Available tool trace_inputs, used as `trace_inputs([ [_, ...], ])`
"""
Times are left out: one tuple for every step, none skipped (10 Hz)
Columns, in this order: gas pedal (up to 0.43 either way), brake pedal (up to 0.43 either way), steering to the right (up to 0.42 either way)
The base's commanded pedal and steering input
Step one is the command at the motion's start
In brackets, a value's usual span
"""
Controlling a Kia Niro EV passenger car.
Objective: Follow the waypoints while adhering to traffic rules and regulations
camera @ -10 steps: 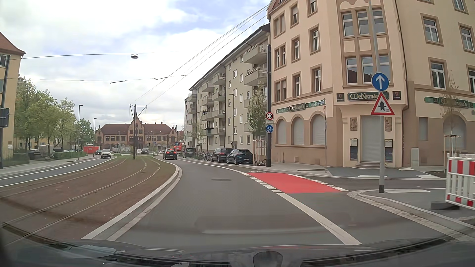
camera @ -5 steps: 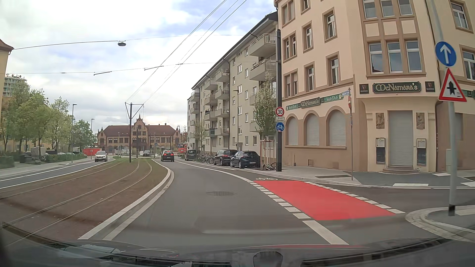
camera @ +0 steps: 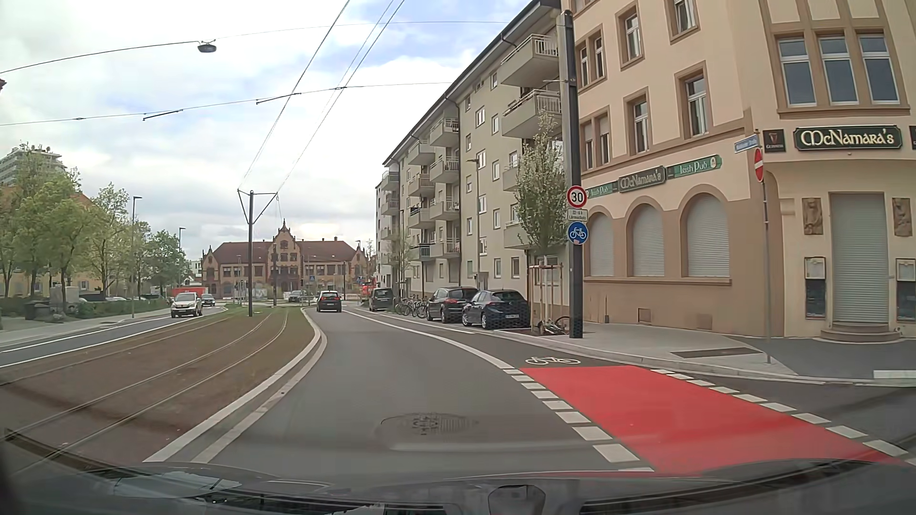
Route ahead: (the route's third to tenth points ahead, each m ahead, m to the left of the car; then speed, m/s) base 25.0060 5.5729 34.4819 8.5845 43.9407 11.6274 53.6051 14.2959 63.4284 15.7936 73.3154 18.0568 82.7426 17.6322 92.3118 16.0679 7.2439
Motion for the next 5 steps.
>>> trace_inputs([
  [0.098,0.0,-0.061],
  [0.098,0.0,-0.065],
  [0.098,0.0,-0.069],
  [0.098,0.0,-0.071],
  [0.098,0.0,-0.073],
])
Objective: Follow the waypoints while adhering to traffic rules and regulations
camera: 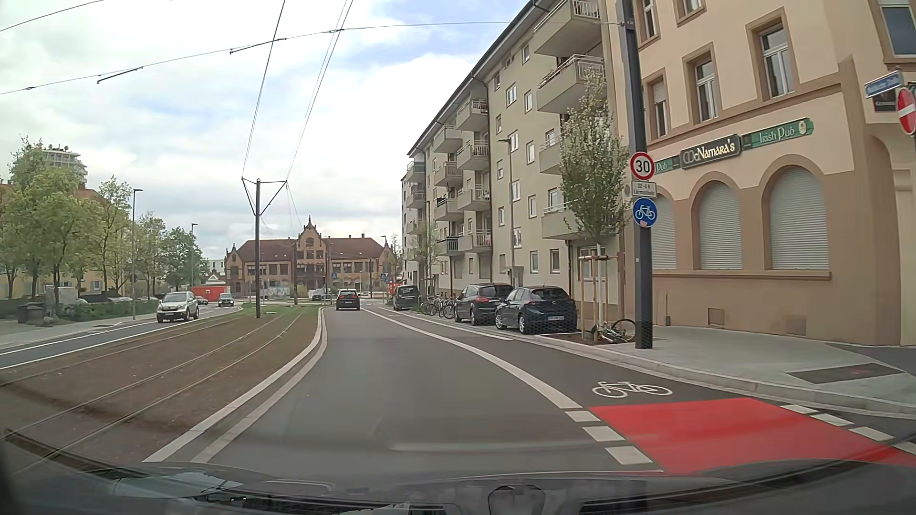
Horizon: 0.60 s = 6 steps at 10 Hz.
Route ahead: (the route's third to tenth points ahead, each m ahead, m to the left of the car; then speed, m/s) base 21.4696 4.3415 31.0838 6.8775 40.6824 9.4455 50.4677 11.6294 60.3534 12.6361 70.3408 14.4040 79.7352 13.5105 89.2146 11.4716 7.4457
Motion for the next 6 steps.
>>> trace_inputs([
  [0.098,0.0,-0.074],
  [0.098,0.0,-0.075],
  [0.098,0.0,-0.074],
  [0.098,0.0,-0.074],
  [0.098,0.0,-0.074],
  [0.098,0.0,-0.075],
])
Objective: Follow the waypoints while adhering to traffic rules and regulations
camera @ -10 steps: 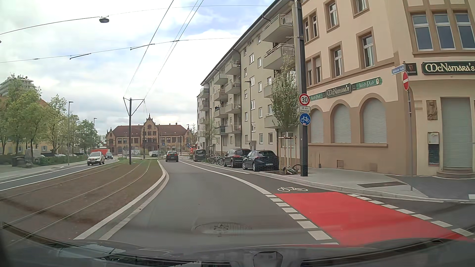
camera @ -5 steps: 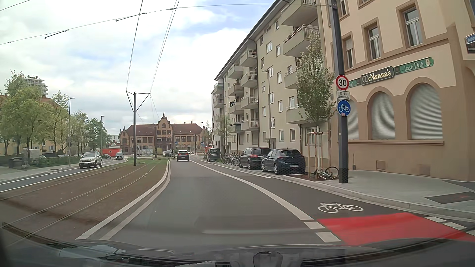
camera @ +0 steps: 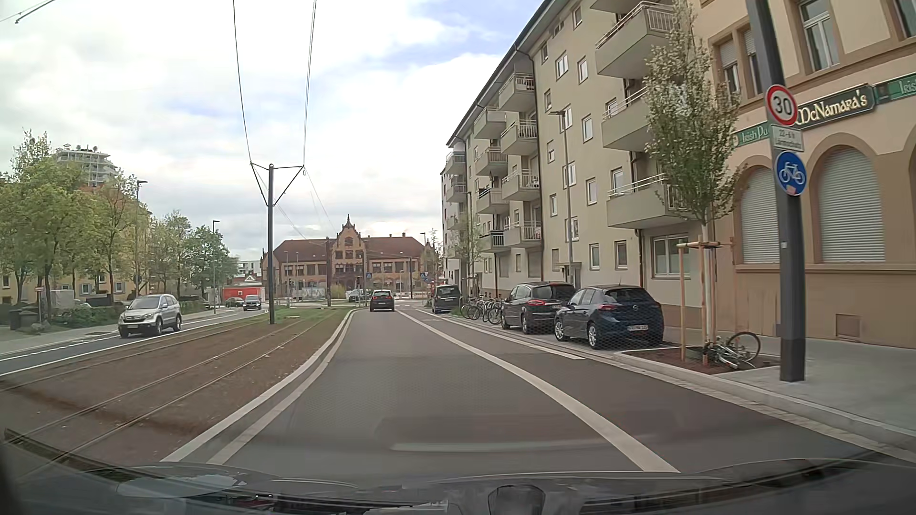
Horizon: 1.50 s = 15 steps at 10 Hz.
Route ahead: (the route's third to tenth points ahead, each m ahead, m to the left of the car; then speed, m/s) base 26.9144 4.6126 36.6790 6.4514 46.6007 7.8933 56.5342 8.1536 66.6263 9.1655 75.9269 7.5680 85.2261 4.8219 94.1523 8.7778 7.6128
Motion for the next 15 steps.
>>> trace_inputs([
  [0.098,0.0,-0.076],
  [0.098,0.0,-0.075],
  [0.098,0.0,-0.074],
  [0.098,0.0,-0.074],
  [0.098,0.0,-0.072],
  [0.098,0.0,-0.069],
  [0.098,0.0,-0.065],
  [0.098,0.0,-0.063],
  [0.098,0.0,-0.058],
  [0.098,0.0,-0.052],
  [0.098,0.0,-0.047],
  [0.098,0.0,-0.043],
  [0.098,0.0,-0.04],
  [0.098,0.0,-0.039],
  [0.098,0.0,-0.039],
])
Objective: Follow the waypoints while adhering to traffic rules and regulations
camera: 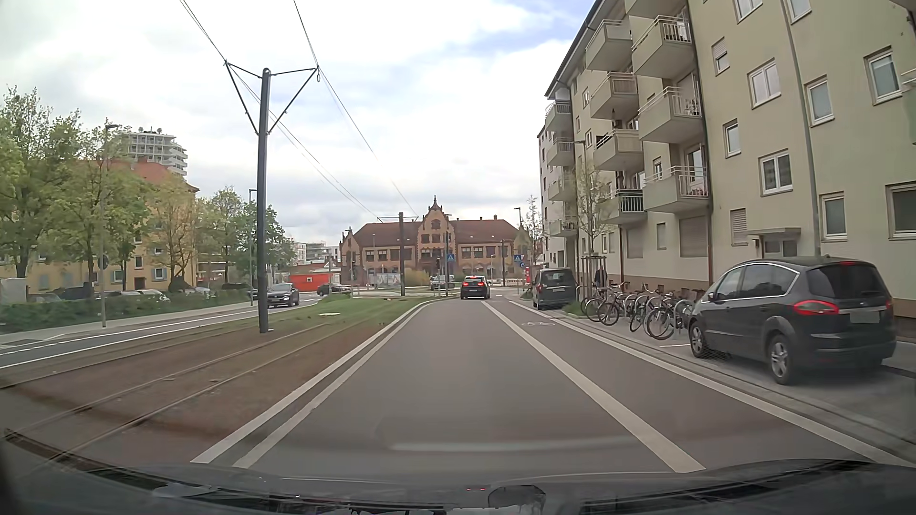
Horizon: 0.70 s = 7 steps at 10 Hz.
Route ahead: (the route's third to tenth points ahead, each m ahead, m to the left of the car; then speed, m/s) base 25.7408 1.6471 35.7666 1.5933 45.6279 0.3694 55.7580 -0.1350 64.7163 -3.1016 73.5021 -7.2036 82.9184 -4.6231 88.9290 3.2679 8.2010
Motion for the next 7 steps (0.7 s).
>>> trace_inputs([
  [0.067,0.0,-0.037],
  [0.067,0.0,-0.031],
  [0.067,0.0,-0.025],
  [0.047,0.0,-0.023],
  [0.028,0.0,-0.021],
  [0.008,0.0,-0.018],
  [0.008,0.0,-0.013],
])
